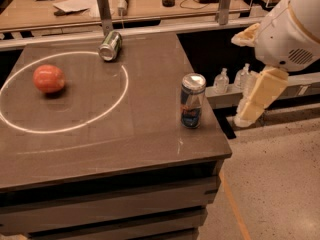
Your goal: Move redbull can near green can
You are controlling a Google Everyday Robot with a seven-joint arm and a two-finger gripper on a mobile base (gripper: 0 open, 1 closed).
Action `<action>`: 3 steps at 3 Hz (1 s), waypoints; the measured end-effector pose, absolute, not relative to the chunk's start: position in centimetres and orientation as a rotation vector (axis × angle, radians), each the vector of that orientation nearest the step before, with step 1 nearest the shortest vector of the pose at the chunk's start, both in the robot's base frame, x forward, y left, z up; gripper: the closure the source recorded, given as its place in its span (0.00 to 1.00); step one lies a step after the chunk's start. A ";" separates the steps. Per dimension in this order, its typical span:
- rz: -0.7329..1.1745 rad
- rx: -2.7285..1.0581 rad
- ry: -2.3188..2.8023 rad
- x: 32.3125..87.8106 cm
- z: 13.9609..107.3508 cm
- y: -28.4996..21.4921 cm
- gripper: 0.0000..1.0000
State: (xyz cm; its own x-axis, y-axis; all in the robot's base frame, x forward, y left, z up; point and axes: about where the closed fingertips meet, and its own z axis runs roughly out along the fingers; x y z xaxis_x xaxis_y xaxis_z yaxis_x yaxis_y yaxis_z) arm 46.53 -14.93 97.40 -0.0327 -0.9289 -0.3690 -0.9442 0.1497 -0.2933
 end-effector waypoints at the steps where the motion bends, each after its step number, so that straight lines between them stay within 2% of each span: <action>1: 0.126 -1.765 1.883 47.7 96.9 -11.9 0.00; 3: 0.394 -1.735 1.907 47.1 95.4 -9.1 0.00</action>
Offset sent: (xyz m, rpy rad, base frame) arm 0.0151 0.0566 -0.0180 0.2085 0.0802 0.0694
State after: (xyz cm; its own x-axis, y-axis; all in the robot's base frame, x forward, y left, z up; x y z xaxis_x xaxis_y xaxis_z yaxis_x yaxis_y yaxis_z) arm 47.10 -9.15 95.40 -0.0375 -0.8284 -0.5589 -0.9820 0.1341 -0.1328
